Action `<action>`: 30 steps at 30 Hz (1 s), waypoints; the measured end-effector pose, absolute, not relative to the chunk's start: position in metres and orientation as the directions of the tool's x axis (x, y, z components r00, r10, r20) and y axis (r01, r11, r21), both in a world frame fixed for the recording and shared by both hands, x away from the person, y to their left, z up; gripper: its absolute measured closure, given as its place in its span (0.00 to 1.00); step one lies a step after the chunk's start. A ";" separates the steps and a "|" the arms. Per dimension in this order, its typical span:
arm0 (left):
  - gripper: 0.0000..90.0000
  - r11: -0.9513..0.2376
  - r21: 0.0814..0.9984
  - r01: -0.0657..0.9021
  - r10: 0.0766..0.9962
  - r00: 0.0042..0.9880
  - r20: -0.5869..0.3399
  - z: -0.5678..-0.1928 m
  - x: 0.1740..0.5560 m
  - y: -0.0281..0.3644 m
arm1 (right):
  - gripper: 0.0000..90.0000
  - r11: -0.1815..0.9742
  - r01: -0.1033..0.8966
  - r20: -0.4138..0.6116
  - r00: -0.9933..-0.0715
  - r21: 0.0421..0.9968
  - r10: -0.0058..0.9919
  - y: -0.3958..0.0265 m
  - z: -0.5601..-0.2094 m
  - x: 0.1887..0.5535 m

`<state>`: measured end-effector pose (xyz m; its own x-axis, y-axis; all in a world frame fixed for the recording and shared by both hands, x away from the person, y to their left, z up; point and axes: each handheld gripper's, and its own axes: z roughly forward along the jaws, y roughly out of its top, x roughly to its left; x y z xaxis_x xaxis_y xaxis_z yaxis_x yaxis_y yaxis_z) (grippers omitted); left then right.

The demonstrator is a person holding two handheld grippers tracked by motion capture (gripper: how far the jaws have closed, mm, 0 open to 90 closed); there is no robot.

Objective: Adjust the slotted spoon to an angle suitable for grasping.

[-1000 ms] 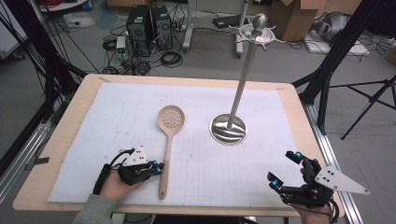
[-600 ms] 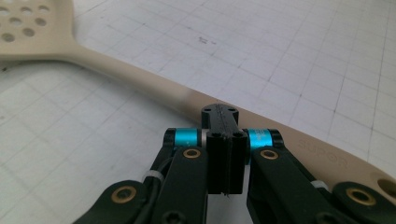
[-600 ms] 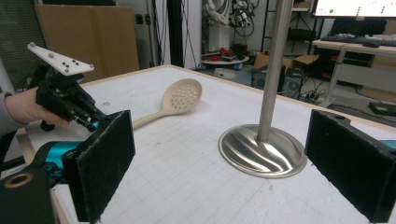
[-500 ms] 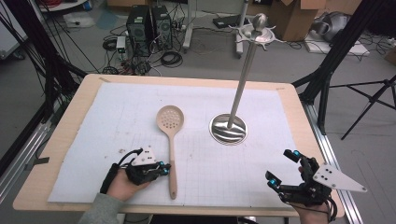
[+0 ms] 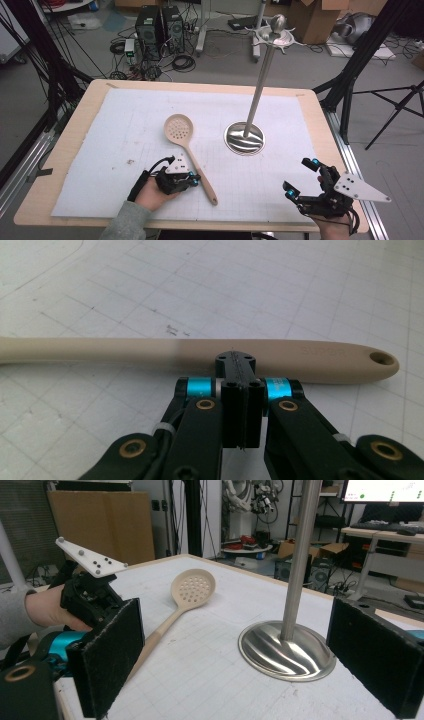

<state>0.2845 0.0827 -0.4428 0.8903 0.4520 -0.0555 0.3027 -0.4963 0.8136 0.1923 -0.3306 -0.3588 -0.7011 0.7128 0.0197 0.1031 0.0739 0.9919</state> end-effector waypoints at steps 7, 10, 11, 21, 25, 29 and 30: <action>1.00 -0.456 0.838 0.301 0.475 0.878 -0.057 -0.423 0.302 0.096 | 0.08 0.075 0.106 0.022 -0.705 0.992 0.709 -0.330 -0.359 0.192; 1.00 -0.449 0.843 0.296 0.479 0.876 -0.053 -0.417 0.314 0.099 | 0.08 0.081 0.101 0.014 -0.707 0.992 0.707 -0.329 -0.358 0.191; 1.00 -0.450 0.843 0.296 0.481 0.875 -0.050 -0.416 0.318 0.099 | 0.08 0.081 0.101 0.014 -0.707 0.992 0.707 -0.329 -0.358 0.191; 1.00 -0.447 0.843 0.299 0.569 0.822 0.010 -0.423 0.347 0.101 | 0.08 0.076 0.106 0.023 -0.712 0.991 0.701 -0.328 -0.358 0.193; 1.00 -0.448 0.837 0.313 0.580 0.814 0.006 -0.427 0.353 0.097 | 0.08 0.073 0.104 0.023 -0.715 0.992 0.698 -0.328 -0.358 0.194; 1.00 -0.467 0.821 0.328 0.579 0.815 0.004 -0.429 0.362 0.093 | 0.08 0.069 0.096 0.021 -0.719 0.993 0.695 -0.328 -0.357 0.194; 1.00 -0.466 0.819 0.335 0.581 0.814 -0.003 -0.430 0.364 0.092 | 0.08 0.066 0.092 0.020 -0.721 0.994 0.693 -0.328 -0.357 0.195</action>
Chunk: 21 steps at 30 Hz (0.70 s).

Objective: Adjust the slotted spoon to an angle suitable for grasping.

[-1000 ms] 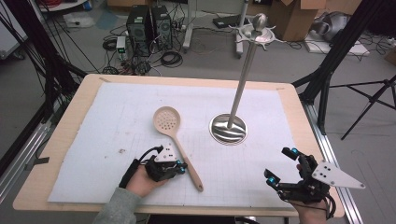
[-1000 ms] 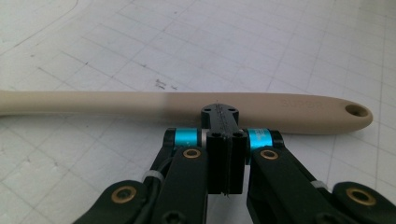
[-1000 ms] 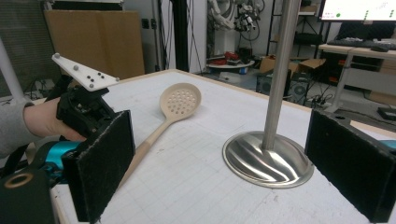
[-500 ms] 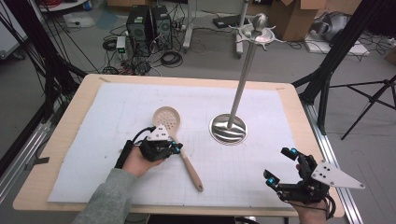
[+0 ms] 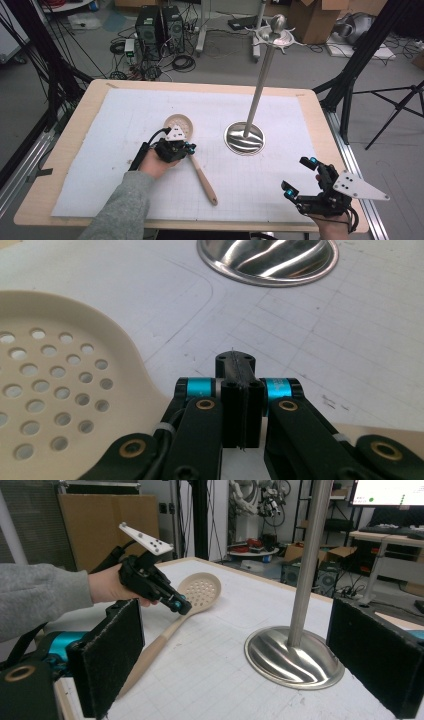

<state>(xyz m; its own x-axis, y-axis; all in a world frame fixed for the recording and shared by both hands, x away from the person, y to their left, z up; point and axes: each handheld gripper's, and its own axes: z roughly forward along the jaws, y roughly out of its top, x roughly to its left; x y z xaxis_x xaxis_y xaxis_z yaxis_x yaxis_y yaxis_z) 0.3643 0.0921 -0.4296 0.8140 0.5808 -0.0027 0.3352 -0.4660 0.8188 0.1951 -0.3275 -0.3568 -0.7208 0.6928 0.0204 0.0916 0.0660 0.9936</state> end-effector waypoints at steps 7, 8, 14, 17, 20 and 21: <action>1.00 -0.471 0.794 0.386 0.611 0.791 -0.022 -0.440 0.377 0.093 | 0.08 0.068 0.091 0.019 -0.724 0.994 0.690 -0.328 -0.357 0.197; 1.00 -0.475 0.792 0.384 0.612 0.791 -0.016 -0.440 0.378 0.093 | 0.08 0.063 0.095 0.025 -0.724 0.993 0.689 -0.328 -0.358 0.197; 1.00 -0.543 0.766 0.345 0.608 0.791 0.075 -0.440 0.379 0.084 | 0.08 0.073 0.098 0.022 -0.732 0.993 0.681 -0.324 -0.358 0.197; 1.00 -0.569 0.741 0.357 0.623 0.775 0.104 -0.437 0.374 0.083 | 0.08 0.073 0.094 0.020 -0.737 0.993 0.676 -0.323 -0.357 0.196; 1.00 -0.561 0.737 0.377 0.639 0.763 0.097 -0.437 0.369 0.092 | 0.08 0.074 0.095 0.020 -0.736 0.993 0.677 -0.323 -0.357 0.196; 1.00 -0.558 0.736 0.383 0.643 0.761 0.090 -0.436 0.368 0.095 | 0.08 0.073 0.098 0.023 -0.737 0.992 0.676 -0.323 -0.358 0.197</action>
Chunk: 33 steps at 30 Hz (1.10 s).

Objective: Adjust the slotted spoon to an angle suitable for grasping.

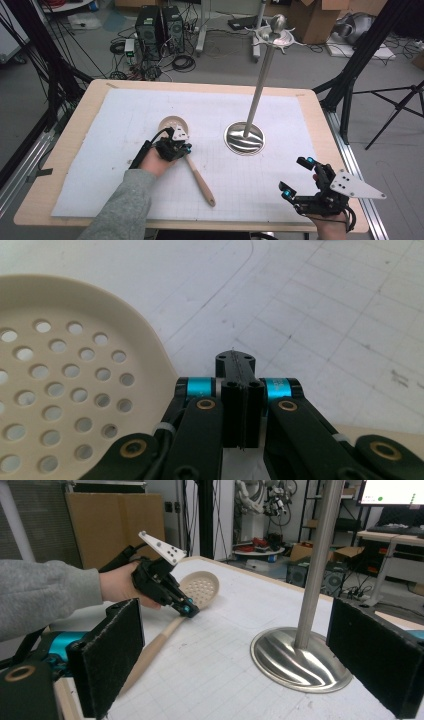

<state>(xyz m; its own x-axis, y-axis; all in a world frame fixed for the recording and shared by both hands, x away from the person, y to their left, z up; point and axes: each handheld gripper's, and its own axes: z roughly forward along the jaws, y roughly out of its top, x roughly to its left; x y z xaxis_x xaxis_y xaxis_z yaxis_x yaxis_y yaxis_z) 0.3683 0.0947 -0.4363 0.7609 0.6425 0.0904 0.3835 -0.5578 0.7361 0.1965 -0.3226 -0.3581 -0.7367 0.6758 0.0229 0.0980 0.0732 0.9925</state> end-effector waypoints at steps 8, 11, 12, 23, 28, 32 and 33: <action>1.00 -0.546 0.725 0.420 0.676 0.732 0.086 -0.435 0.355 0.118 | 0.08 0.093 0.096 0.010 -0.747 0.991 0.665 -0.319 -0.358 0.196; 1.00 -0.539 0.725 0.430 0.687 0.722 0.083 -0.435 0.346 0.132 | 0.08 0.088 0.098 0.014 -0.744 0.991 0.668 -0.319 -0.357 0.196; 1.00 -0.536 0.726 0.431 0.690 0.719 0.082 -0.435 0.343 0.137 | 0.08 0.089 0.098 0.013 -0.743 0.991 0.669 -0.320 -0.358 0.197; 1.00 -0.483 0.763 0.429 0.733 0.676 0.084 -0.440 0.306 0.185 | 0.08 0.109 0.100 0.003 -0.752 0.989 0.659 -0.311 -0.359 0.199; 1.00 -0.407 0.808 0.426 0.713 0.701 -0.011 -0.437 0.303 0.190 | 0.08 0.122 0.102 -0.001 -0.762 0.987 0.648 -0.306 -0.359 0.201; 1.00 -0.390 0.849 0.358 0.648 0.761 -0.023 -0.433 0.285 0.195 | 0.08 0.115 0.105 0.006 -0.763 0.988 0.647 -0.306 -0.360 0.204; 1.00 -0.402 0.851 0.339 0.628 0.778 -0.013 -0.432 0.280 0.197 | 0.08 0.115 0.107 0.007 -0.763 0.988 0.647 -0.306 -0.360 0.205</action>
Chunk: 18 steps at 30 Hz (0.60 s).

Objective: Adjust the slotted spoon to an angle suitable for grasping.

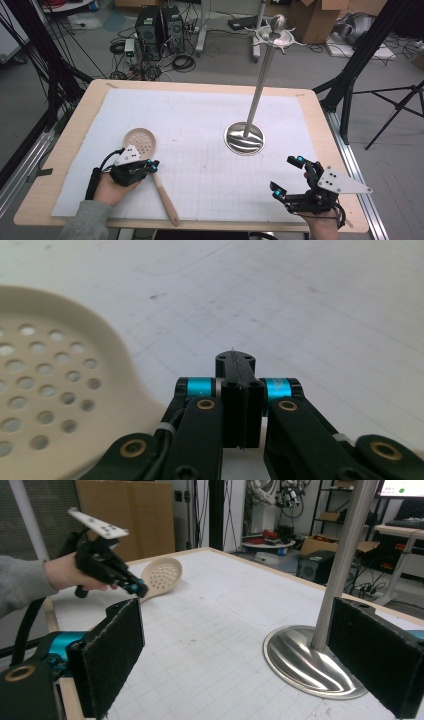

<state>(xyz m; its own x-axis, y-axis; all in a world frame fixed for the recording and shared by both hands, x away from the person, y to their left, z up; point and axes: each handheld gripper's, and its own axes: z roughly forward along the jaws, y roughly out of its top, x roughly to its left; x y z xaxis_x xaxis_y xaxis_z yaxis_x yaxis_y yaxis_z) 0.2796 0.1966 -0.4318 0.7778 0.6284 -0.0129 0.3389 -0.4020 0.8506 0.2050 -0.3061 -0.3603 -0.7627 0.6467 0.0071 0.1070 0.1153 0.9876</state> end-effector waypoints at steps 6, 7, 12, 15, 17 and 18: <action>1.00 -0.395 0.855 0.336 0.628 0.778 -0.016 -0.432 0.246 0.202 | 0.08 0.126 0.109 0.003 -0.769 0.986 0.639 -0.300 -0.363 0.209; 1.00 -0.393 0.857 0.332 0.621 0.783 -0.019 -0.433 0.240 0.202 | 0.08 0.128 0.112 0.005 -0.772 0.985 0.635 -0.298 -0.363 0.210; 1.00 -0.397 0.867 0.303 0.577 0.817 -0.022 -0.436 0.216 0.203 | 0.08 0.146 0.108 -0.006 -0.785 0.983 0.619 -0.290 -0.363 0.213; 1.00 -0.422 0.862 0.281 0.533 0.846 -0.015 -0.439 0.207 0.199 | 0.08 0.145 0.113 -0.001 -0.785 0.983 0.619 -0.288 -0.364 0.216; 1.00 -0.451 0.849 0.276 0.516 0.856 -0.005 -0.441 0.206 0.196 | 0.08 0.148 0.110 -0.004 -0.786 0.983 0.618 -0.288 -0.364 0.218; 1.00 -0.462 0.843 0.276 0.507 0.862 -0.005 -0.442 0.206 0.195 | 0.08 0.146 0.112 -0.002 -0.787 0.983 0.617 -0.288 -0.364 0.218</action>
